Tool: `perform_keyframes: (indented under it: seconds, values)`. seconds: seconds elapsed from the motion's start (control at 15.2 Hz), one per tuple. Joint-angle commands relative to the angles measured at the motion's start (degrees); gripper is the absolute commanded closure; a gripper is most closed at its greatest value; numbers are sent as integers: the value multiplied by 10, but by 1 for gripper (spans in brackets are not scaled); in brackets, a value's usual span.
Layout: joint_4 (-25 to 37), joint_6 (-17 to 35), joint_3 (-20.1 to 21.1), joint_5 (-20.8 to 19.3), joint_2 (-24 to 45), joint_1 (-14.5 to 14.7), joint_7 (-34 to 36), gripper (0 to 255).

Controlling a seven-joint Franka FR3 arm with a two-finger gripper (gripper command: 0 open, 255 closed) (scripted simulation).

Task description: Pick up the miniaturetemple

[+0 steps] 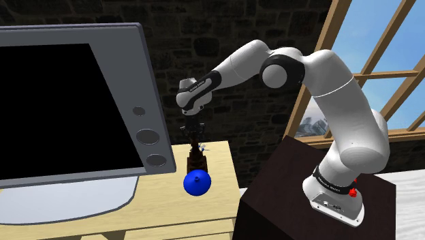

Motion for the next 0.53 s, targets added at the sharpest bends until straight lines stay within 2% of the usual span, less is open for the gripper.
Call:
perform_keyframes:
  seconds: [0.0,0.46]
  values:
    - [-1,0,0,0,0,0,0,255]
    - [-7,-30,0,-1,-37,-1,7,255]
